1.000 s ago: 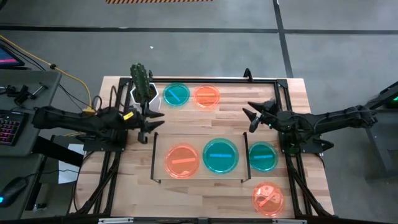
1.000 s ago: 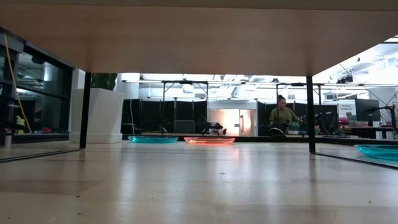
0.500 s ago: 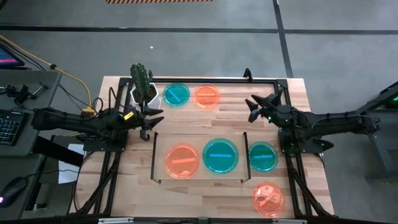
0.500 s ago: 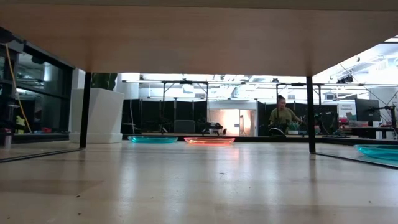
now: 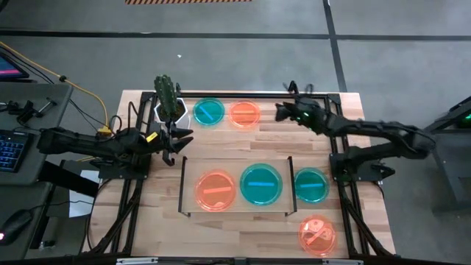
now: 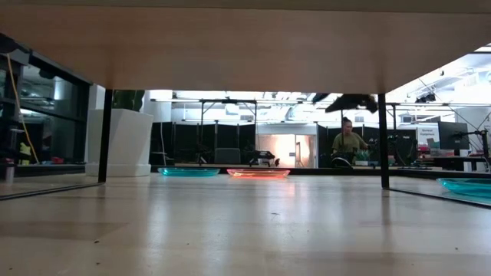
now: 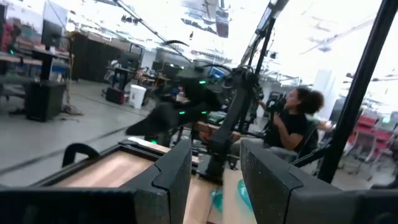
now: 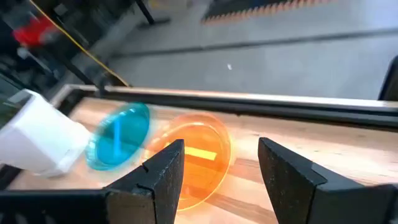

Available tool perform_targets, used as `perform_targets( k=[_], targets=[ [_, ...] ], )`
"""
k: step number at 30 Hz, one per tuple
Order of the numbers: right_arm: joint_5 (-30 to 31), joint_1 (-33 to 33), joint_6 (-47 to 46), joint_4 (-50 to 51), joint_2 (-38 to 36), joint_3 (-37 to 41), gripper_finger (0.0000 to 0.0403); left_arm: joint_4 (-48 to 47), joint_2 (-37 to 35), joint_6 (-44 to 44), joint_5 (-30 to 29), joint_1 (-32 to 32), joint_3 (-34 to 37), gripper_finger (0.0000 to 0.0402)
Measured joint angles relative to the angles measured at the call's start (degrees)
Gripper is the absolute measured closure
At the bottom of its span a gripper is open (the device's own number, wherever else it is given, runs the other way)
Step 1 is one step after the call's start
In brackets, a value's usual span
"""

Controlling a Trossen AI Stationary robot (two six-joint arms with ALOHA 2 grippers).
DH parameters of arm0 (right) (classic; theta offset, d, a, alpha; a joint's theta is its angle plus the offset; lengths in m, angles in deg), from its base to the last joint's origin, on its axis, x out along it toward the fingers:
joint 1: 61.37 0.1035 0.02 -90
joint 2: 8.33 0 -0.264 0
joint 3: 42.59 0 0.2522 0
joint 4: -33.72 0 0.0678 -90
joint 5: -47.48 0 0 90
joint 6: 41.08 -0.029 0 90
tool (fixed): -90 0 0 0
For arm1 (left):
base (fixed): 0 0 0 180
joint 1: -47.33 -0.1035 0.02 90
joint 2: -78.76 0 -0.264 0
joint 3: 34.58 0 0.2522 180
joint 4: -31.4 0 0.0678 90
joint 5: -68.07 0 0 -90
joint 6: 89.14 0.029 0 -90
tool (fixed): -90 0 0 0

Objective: Place and stack plates onto a shelf
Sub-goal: Stack the top orange transparent plate on top of the orange transparent plate

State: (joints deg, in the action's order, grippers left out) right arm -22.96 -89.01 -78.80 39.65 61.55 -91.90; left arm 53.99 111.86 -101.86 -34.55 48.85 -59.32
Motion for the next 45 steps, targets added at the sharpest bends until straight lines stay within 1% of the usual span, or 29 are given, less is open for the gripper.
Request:
perform_targets(
  k=[5,10,12,15,20,27,34,39,43,45],
  targets=[
    [-2.3,-2.6,0.0,2.5,11.4,-8.2,0.0215,-0.2,0.0,-2.2,0.8,0.0,0.0,0.0273],
    [-5.7,-3.9,-0.1,6.8,19.4,-14.9,0.0215,-0.8,0.0,-2.2,2.8,0.0,0.0,0.0273],
    [-8.2,-4.6,-1.4,8.9,22.1,-17.1,0.0215,-1.0,0.0,-2.2,3.1,0.0,0.0,0.0273],
    [-11.7,-5.9,-2.4,10.9,25.8,-19.9,0.0215,-1.0,0.0,-2.2,3.1,0.0,0.0,0.0273],
    [-14.1,-7.3,-4.9,13.8,31.7,-21.4,0.0215,-1.0,0.0,-2.3,3.7,0.0,0.0,0.0273],
    [-14.1,-7.5,-7.5,10.8,37.2,-21.4,0.0215,-1.0,0.0,-2.2,3.7,0.0,0.0,0.0273],
    [-13.6,-6.9,-8.8,6.1,38.7,-21.4,0.0214,-0.9,0.0,-2.2,3.7,0.0,0.0,0.0273],
    [-10.3,-6.6,-10.2,6.2,38.7,-21.4,0.0215,-0.9,0.0,-2.3,3.7,0.0,0.0,0.0273],
    [-7.4,-5.7,-10.6,3.7,40.8,-21.4,0.0215,-0.9,0.0,-2.9,3.7,0.0,0.0,0.0273],
    [-6.7,-5.2,-12.4,2.8,41.4,-21.6,0.0215,-0.9,0.0,-3.8,3.7,0.0,0.0,0.0273]
  ],
)
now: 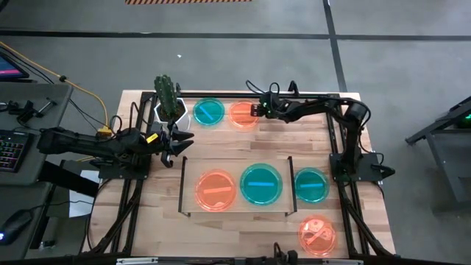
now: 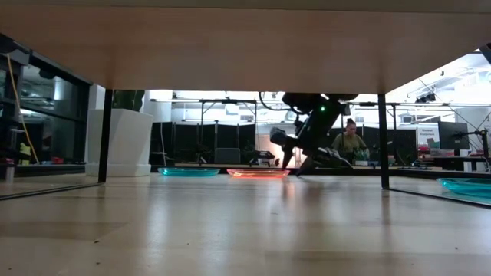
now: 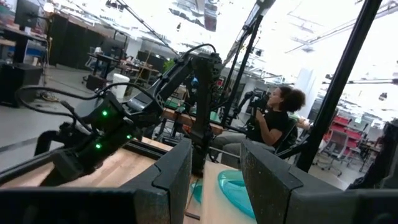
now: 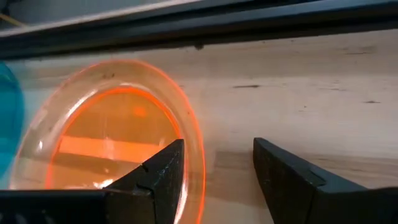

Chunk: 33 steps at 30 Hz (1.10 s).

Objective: Place and stack plates onto a shelf
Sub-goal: Stack the top orange transparent plate on top of the orange transparent plate

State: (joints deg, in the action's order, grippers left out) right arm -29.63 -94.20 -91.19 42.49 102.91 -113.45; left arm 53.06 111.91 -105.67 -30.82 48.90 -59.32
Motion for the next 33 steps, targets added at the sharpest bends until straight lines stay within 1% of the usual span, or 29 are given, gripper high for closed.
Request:
perform_targets(
  k=[3,8,11,13,16,24,25,28,33],
  targets=[
    [2.2,1.0,1.0,-0.9,0.2,0.1,0.0215,0.0,0.0,-1.0,0.0,0.0,0.0,0.0273],
    [1.2,1.1,-0.2,-1.5,0.2,0.1,0.0215,0.0,0.0,-1.4,0.0,0.0,0.0,0.0273],
    [1.7,1.4,-0.6,-1.1,0.2,0.1,0.0224,0.0,0.0,-1.4,0.0,0.0,0.0,0.0273],
    [2.4,1.8,-0.6,-0.8,0.2,0.1,0.024,0.0,0.0,-1.4,0.0,0.0,0.0,0.0273],
    [3.7,2.4,-0.7,-0.3,0.2,0.2,0.0276,0.0,0.0,-1.4,0.0,0.0,0.0,0.0273],
    [5.5,2.7,0.6,0.0,0.3,0.9,0.039,0.0,0.0,-1.4,0.0,0.0,0.0,0.0273],
    [5.6,2.7,1.1,-0.2,0.3,0.9,0.0396,0.0,0.0,-1.4,0.0,0.0,0.0,0.0273],
    [5.6,2.7,2.2,-0.3,0.2,0.9,0.0393,-0.2,0.0,-1.4,0.0,0.0,0.0,0.0273],
    [5.5,2.7,5.2,0.0,-1.3,1.0,0.0401,-1.6,0.0,-1.4,0.0,0.0,0.0,0.0273]
  ],
)
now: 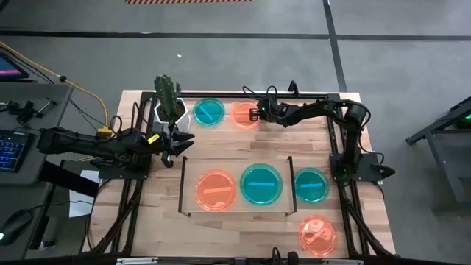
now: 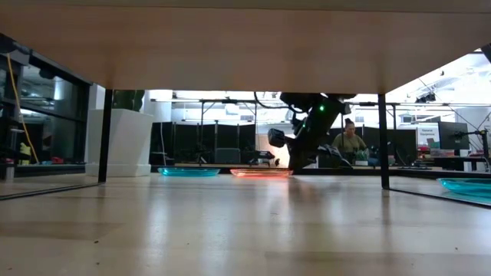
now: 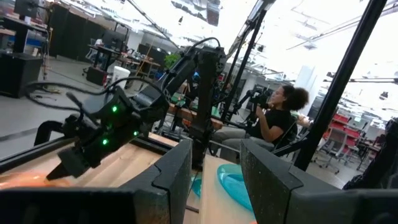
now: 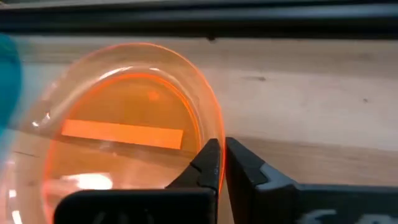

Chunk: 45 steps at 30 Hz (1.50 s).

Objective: Place and stack plates onto a shelf
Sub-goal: Stack the top orange transparent plate on top of the orange transparent plate

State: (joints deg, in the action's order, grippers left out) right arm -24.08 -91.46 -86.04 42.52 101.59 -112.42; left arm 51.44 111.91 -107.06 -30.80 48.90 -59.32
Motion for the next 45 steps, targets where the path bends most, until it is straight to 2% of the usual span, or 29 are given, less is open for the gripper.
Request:
perform_targets(
  k=[10,26,35,45],
  targets=[
    [-7.1,0.0,6.7,2.1,-8.9,0.0,0.0403,-2.5,0.0,-2.8,1.7,0.0,0.0,0.0273],
    [-8.0,1.9,11.0,10.6,-28.1,0.0,0.0403,-2.7,0.0,-3.0,2.8,0.0,0.0,0.0273],
    [-10.9,8.1,12.0,5.7,-35.0,0.0,0.0403,-2.6,0.0,-3.0,2.8,0.0,0.0,0.0273],
    [-12.5,20.5,11.8,2.2,-34.7,0.0,0.0403,-0.6,0.0,-3.0,2.7,0.0,0.0,0.0273]
  ],
)
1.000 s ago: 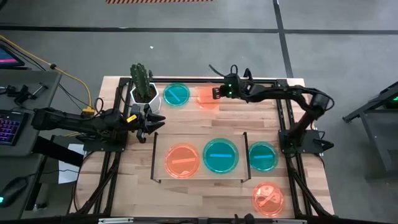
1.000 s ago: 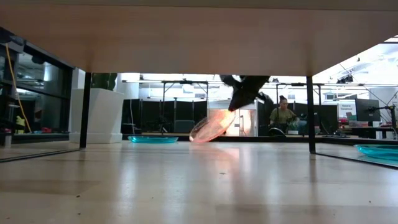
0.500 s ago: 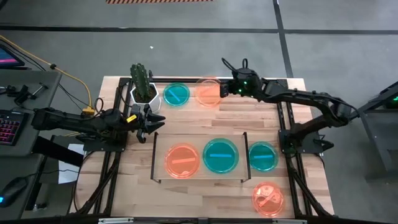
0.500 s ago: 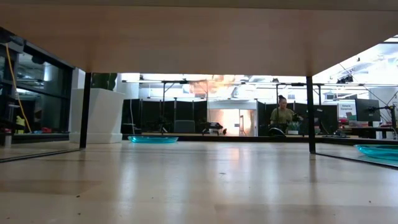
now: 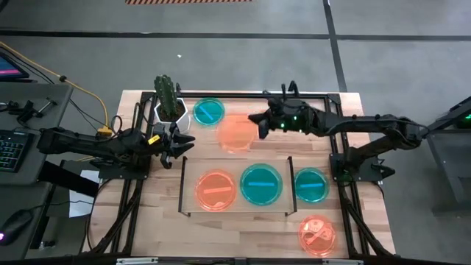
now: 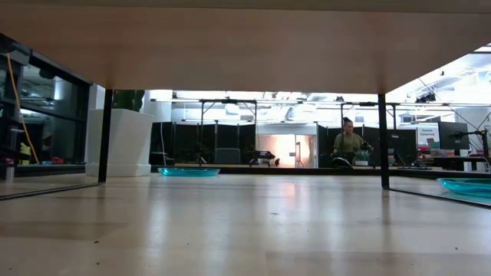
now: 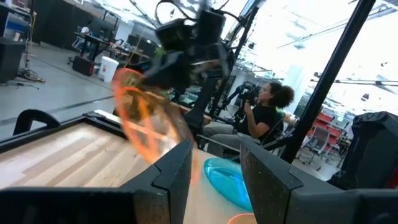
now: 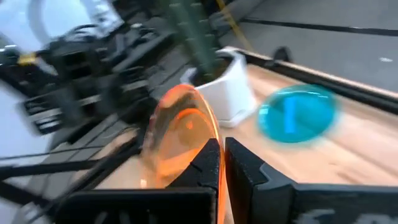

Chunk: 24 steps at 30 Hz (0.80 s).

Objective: Place and stack plates onto a shelf
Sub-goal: Stack the top orange transparent plate on top of the orange transparent plate

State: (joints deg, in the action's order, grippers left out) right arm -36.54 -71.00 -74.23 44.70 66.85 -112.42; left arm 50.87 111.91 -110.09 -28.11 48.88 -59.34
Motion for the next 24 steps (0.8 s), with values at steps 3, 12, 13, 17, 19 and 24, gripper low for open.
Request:
perform_targets(
  k=[3,12,13,17,19,24],
  targets=[
    [0.4,3.9,0.0,-2.0,0.2,0.0,0.0403,0.1,0.0,0.0,-0.1,0.0,0.0,0.0273],
    [6.1,13.8,-1.4,-6.5,3.6,-0.1,0.0403,0.1,0.0,0.1,-0.4,0.0,0.0,0.0273],
    [6.5,14.5,-1.6,-6.5,4.2,-0.2,0.0403,0.1,0.0,0.0,-0.5,0.0,0.0,0.0273],
    [7.5,16.7,-1.9,-6.8,7.7,-2.3,0.0403,0.8,0.0,0.2,-0.9,0.0,0.0,0.0273],
    [7.5,17.6,-1.8,-7.2,9.5,-4.0,0.0403,0.9,0.0,0.5,-0.9,0.0,0.0,0.0273],
    [7.6,19.4,0.1,-6.7,13.3,-8.4,0.0403,0.9,0.0,0.7,-0.9,0.0,0.0,0.0273]
  ],
)
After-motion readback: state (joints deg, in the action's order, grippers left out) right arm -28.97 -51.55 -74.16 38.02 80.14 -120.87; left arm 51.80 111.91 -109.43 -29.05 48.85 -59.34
